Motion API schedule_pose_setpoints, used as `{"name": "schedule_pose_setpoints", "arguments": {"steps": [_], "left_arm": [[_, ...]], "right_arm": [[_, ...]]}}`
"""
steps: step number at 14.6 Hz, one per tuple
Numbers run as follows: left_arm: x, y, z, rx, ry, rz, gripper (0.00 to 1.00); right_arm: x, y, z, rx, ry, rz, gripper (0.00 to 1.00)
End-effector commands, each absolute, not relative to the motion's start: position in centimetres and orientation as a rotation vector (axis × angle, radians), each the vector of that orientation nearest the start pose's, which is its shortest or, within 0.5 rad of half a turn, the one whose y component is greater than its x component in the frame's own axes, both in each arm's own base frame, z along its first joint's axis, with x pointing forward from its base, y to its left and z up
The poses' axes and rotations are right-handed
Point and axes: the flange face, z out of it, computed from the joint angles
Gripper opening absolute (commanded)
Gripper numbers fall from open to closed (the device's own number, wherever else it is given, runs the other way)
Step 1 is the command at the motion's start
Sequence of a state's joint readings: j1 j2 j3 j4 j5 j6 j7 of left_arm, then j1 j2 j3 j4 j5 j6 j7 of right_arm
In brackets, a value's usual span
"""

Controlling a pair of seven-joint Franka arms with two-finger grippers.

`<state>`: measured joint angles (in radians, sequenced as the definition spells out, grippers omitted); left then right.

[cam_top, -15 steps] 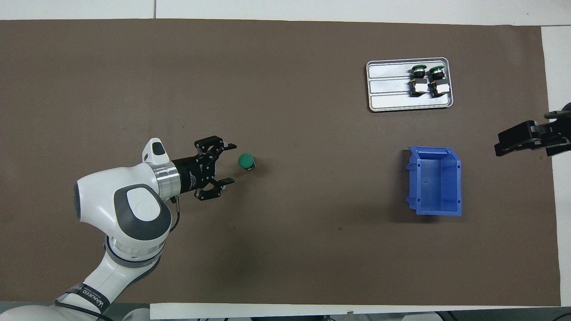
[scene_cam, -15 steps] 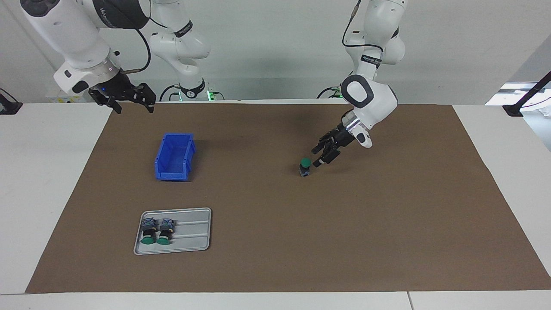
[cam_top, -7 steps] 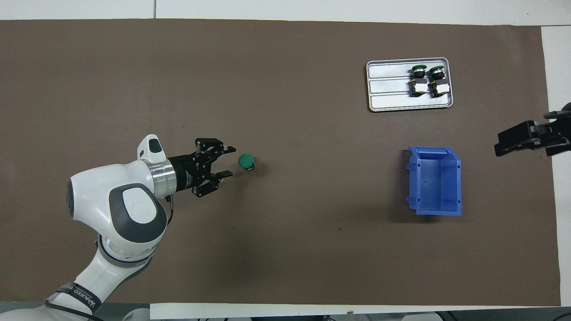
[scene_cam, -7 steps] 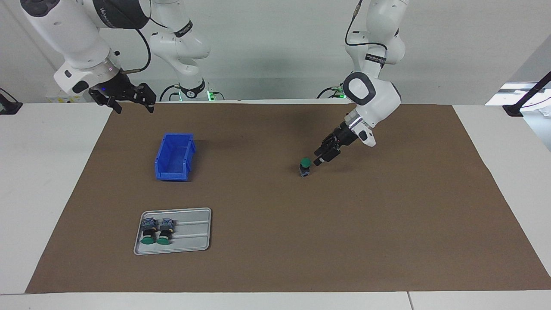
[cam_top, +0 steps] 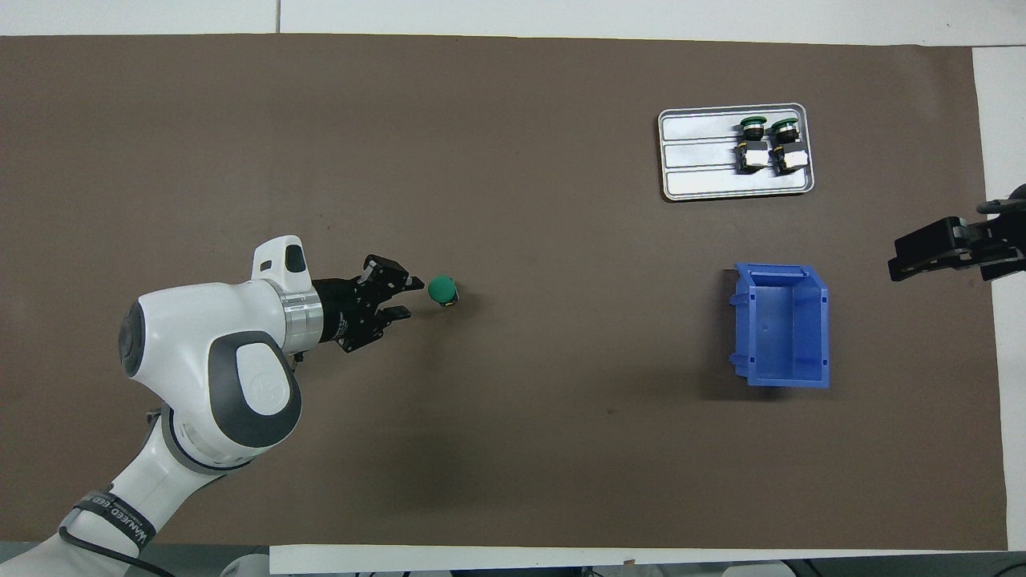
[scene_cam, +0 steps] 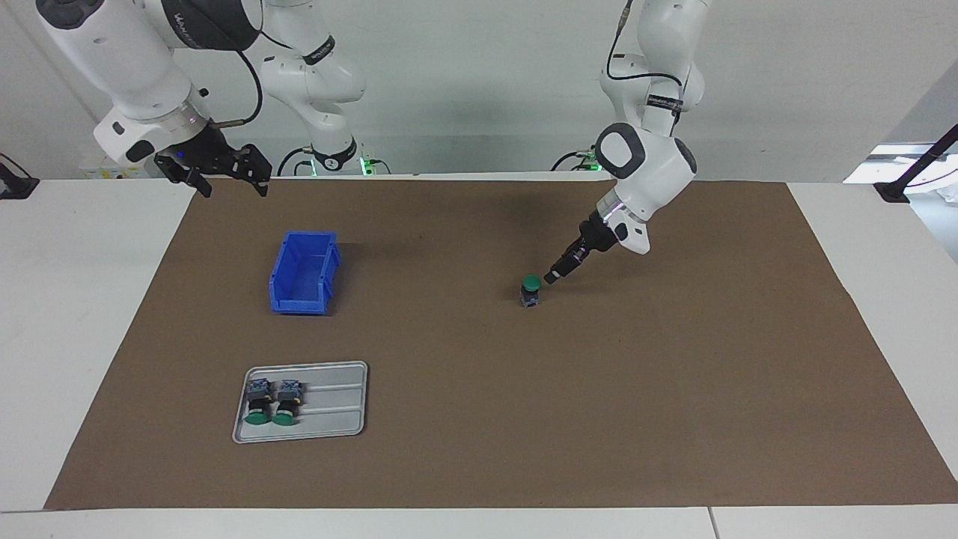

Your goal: Place and press button with both arms

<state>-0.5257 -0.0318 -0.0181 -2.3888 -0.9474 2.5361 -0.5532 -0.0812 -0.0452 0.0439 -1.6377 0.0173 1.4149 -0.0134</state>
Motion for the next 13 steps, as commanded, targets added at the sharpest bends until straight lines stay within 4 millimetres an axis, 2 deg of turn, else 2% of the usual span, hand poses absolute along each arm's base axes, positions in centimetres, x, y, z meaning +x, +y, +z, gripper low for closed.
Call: {"name": "schedule_pose_setpoints", "arguments": {"steps": [1,2,3,6,8,9,11,13], "left_arm": [[45.6,-25.1,38.1,2.523,0.915,-0.270,0.47],[46.0,-25.5,38.6,2.566,0.955,-0.242,0.44],[46.5,-25.9,38.7,2.598,0.947,-0.221,0.32],[47.9,-26.8,40.1,2.618,0.913,-0.206,0.27],[48.5,-27.4,39.6,2.694,0.852,-0.170,0.24],[48.1,-28.4,39.2,2.722,0.818,-0.172,0.20],[47.6,-30.5,38.3,2.744,0.782,-0.189,0.18],[48.3,-31.6,38.4,2.758,0.766,-0.182,0.09]], "right_arm": [[51.4,-1.6,60.6,-3.104,-0.006,0.273,0.99],[51.4,-1.6,60.6,-3.104,-0.006,0.273,0.99],[51.4,-1.6,60.6,-3.104,-0.006,0.273,0.99],[51.4,-1.6,60.6,-3.104,-0.006,0.273,0.99],[51.4,-1.6,60.6,-3.104,-0.006,0.273,0.99],[51.4,-1.6,60.6,-3.104,-0.006,0.273,0.99],[51.4,-1.6,60.6,-3.104,-0.006,0.273,0.99],[51.4,-1.6,60.6,-3.104,-0.006,0.273,0.99]]}}
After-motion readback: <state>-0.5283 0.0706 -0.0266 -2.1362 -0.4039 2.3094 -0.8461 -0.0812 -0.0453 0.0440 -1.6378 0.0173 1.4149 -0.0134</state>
